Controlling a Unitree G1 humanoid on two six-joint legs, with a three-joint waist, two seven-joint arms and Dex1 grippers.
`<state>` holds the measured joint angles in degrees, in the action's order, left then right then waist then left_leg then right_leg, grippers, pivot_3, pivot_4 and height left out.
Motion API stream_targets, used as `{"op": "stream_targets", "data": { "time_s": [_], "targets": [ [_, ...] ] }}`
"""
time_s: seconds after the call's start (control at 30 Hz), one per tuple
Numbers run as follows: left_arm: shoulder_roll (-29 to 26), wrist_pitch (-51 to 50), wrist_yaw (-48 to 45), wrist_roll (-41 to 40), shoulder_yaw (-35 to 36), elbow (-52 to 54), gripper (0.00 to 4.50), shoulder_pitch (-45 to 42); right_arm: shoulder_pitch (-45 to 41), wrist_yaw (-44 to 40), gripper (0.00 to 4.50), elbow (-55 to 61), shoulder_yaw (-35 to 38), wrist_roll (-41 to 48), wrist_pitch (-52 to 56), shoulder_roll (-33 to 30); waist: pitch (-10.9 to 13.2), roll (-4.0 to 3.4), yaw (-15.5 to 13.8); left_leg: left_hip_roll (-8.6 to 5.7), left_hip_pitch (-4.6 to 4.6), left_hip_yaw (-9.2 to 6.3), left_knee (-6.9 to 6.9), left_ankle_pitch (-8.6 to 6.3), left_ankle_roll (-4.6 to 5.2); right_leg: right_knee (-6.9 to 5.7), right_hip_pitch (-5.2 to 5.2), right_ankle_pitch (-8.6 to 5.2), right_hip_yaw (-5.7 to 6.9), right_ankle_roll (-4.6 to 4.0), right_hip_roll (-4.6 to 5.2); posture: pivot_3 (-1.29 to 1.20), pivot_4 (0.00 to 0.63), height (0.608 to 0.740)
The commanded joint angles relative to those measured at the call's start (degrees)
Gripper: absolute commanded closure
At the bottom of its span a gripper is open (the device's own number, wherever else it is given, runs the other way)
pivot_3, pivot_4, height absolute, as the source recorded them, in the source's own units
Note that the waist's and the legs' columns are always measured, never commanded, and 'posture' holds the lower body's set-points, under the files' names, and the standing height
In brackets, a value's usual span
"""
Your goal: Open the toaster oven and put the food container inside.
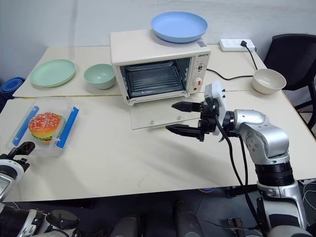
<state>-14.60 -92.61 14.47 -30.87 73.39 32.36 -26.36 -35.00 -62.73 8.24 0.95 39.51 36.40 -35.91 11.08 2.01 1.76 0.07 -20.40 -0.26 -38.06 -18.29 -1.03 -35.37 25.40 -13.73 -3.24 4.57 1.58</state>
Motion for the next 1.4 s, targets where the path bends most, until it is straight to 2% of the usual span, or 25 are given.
{"op": "stream_targets", "data": {
  "time_s": [0.03,0.27,0.37,0.5,0.6,0.7,0.8,0.97,1.07,1.17,1.3,1.4],
  "targets": [
    [-1.07,0.11,2.21,0.38,0.03,-0.97,1.5,-1.08,0.12,1.4,0.0,2.88,2.65,1.04,-0.32,-0.34,0.0,0.0,0.02,-0.01,0.01,0.01,0.0,0.0,0.0,0.0,0.0,0.0,-0.01,0.0,0.0,0.0,0.15,0.74],
    [-3.33,0.11,4.24,0.86,-0.88,-5.15,3.59,-3.2,0.24,2.34,0.0,3.29,2.98,1.43,-0.29,-0.37,0.0,0.0,0.03,0.02,0.01,0.0,0.03,-0.02,-0.03,0.02,0.01,0.0,0.01,0.0,-0.01,0.0,0.15,0.74],
    [-6.44,0.11,3.84,-0.13,-2.96,-7.27,4.42,-2.17,0.44,2.0,0.0,3.45,3.06,1.34,-0.29,-0.83,0.0,0.0,0.07,0.01,0.01,0.01,0.02,-0.02,-0.03,0.02,0.01,0.0,0.0,0.0,-0.01,0.0,0.15,0.74],
    [-15.11,0.11,-2.06,-4.52,-11.59,-10.59,4.46,3.69,1.34,0.69,0.0,4.3,3.82,2.74,1.52,-2.44,0.01,0.01,0.15,0.07,0.0,-0.02,0.06,-0.04,-0.06,0.0,0.05,-0.04,0.0,-0.07,-0.02,0.0,0.15,0.74],
    [-20.28,0.11,-6.89,-8.29,-17.16,-12.33,4.46,3.83,2.08,0.73,0.0,4.49,4.73,4.55,4.12,-3.86,0.02,0.04,-0.02,0.06,-0.01,-0.07,0.07,-0.04,-0.07,0.04,0.06,-0.07,0.0,-0.11,0.04,0.0,0.15,0.74],
    [-22.49,0.11,-10.06,-12.75,-22.67,-12.96,4.46,1.13,4.0,1.29,0.0,5.82,5.78,5.03,4.6,-4.9,0.04,0.08,-0.41,-0.01,-0.12,-0.26,0.03,-0.01,-0.03,0.06,0.04,-0.08,0.0,-0.13,0.18,0.0,0.15,0.74],
    [-22.1,0.11,-10.0,-16.05,-27.0,-13.38,4.46,-2.19,5.98,3.13,0.0,7.29,6.49,3.64,3.43,-5.07,0.03,0.08,-0.28,-0.07,-0.24,-0.44,0.04,0.01,-0.02,0.17,0.04,-0.08,0.02,-0.13,0.26,0.0,0.15,0.74],
    [-17.43,0.11,-6.22,-19.2,-36.56,-13.64,4.46,-9.98,10.53,5.48,0.0,9.72,8.62,3.65,3.04,-5.6,0.04,0.07,-0.21,-0.05,-0.5,-0.54,0.06,0.0,-0.03,0.31,0.17,-0.05,0.07,-0.09,0.25,0.0,0.15,0.74],
    [-11.23,0.21,-3.68,-13.88,-42.44,-15.45,4.46,-17.66,13.51,6.98,0.0,11.73,10.63,4.42,3.21,-5.78,0.04,0.07,-0.38,-0.05,-0.64,-0.6,0.06,0.0,-0.04,0.34,0.25,-0.04,0.11,-0.07,0.24,0.0,0.15,0.74],
    [-5.57,4.83,-2.44,-8.48,-48.49,-21.83,4.46,-24.54,16.21,8.63,0.0,13.44,12.62,5.08,3.4,-5.84,0.04,0.07,-0.63,-0.12,-0.73,-0.63,0.0,0.01,-0.04,0.38,0.26,0.0,0.17,-0.01,0.22,0.0,0.15,0.74],
    [-0.03,11.07,-2.09,-2.32,-54.39,-30.75,4.46,-30.34,19.09,10.37,0.0,15.2,14.66,5.36,3.22,-6.07,0.04,0.07,-0.72,-0.27,-0.7,-0.5,0.0,0.02,-0.02,0.43,0.25,0.04,0.17,0.07,0.16,0.0,0.15,0.74],
    [2.14,15.45,-2.59,1.43,-57.58,-36.51,4.46,-32.59,20.85,11.65,0.0,16.27,15.99,5.54,3.02,-6.16,0.04,0.07,-0.47,-0.27,-0.7,-0.45,0.0,0.01,-0.02,0.45,0.26,0.04,0.13,0.08,0.11,0.0,0.15,0.74]
  ]
}}
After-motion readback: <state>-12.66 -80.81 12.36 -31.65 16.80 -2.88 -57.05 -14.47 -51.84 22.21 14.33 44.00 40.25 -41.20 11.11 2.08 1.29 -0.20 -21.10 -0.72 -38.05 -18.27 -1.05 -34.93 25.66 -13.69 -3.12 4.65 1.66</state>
